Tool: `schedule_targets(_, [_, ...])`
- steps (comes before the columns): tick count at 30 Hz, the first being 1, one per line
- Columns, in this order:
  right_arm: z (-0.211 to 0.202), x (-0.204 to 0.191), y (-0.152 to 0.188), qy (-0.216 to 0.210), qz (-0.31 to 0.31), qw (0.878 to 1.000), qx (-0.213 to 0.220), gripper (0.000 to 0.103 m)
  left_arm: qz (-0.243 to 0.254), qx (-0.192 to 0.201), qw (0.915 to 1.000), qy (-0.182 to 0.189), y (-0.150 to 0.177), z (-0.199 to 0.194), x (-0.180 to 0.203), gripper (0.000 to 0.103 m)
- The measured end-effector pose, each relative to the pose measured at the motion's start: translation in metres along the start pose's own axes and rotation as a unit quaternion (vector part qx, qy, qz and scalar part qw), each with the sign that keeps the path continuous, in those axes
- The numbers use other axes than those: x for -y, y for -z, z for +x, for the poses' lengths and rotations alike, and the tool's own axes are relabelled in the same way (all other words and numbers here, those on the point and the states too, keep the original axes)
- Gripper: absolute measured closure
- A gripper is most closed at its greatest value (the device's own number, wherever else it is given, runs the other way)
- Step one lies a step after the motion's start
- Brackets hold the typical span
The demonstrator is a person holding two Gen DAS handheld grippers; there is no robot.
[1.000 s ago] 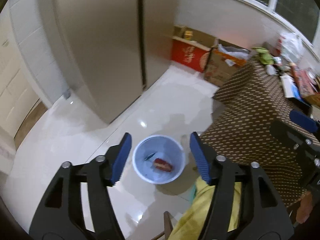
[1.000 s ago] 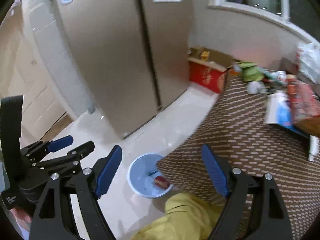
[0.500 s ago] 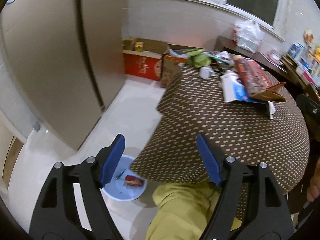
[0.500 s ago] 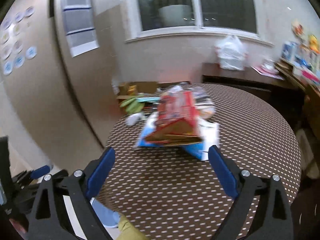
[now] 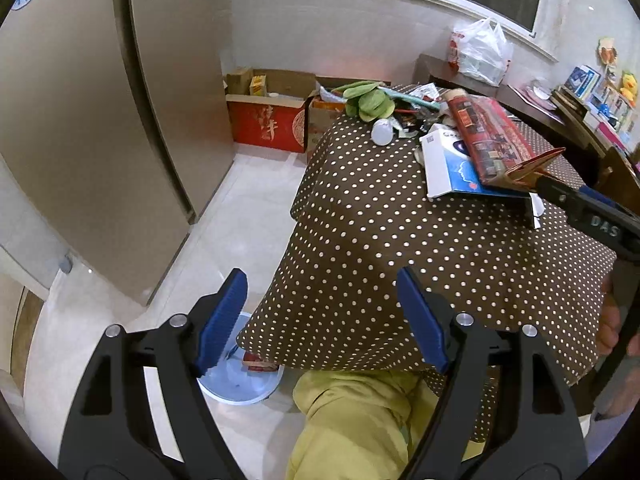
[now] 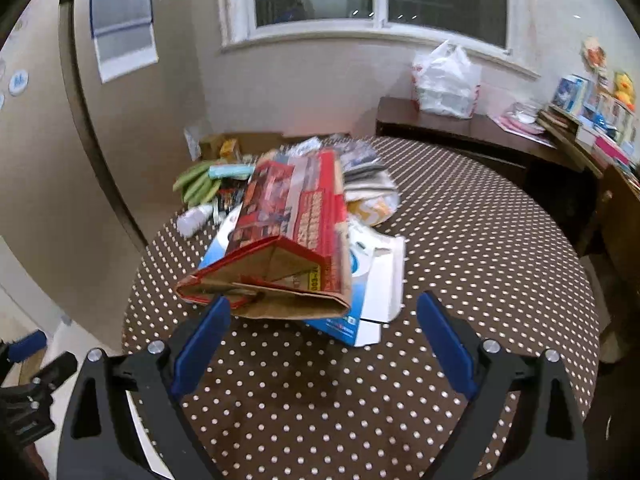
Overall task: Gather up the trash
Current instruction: 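Move both tools back over the table toward the boxes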
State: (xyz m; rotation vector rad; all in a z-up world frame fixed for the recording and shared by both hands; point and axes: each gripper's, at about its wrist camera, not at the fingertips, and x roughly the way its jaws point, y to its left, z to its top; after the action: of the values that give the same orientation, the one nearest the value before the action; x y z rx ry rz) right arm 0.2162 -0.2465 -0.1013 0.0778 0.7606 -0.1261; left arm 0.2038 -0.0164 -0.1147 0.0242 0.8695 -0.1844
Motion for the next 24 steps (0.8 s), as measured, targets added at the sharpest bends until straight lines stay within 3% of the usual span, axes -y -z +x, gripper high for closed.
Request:
schedule_targets(9, [0.030,0.011,-0.003,-0.015,0.014,0.999,-0.039,0.011,-0.002,-0.024,0.9997,-0.009,0.001,0.017,-0.006,0.027])
schedule_targets(16, [-0.001,0.014,-0.005,-0.049,0.016,0.999,-0.001,0.011,0.003,-0.030,0.9995,-0.006,-0.001,0.020,-0.003,0.027])
schedule_targets(24, [0.031,0.007,-0.025,-0.041,0.013,0.998,-0.035,0.011,0.005,-0.023,0.9997,0.004,-0.009,0.016,0.001,0.027])
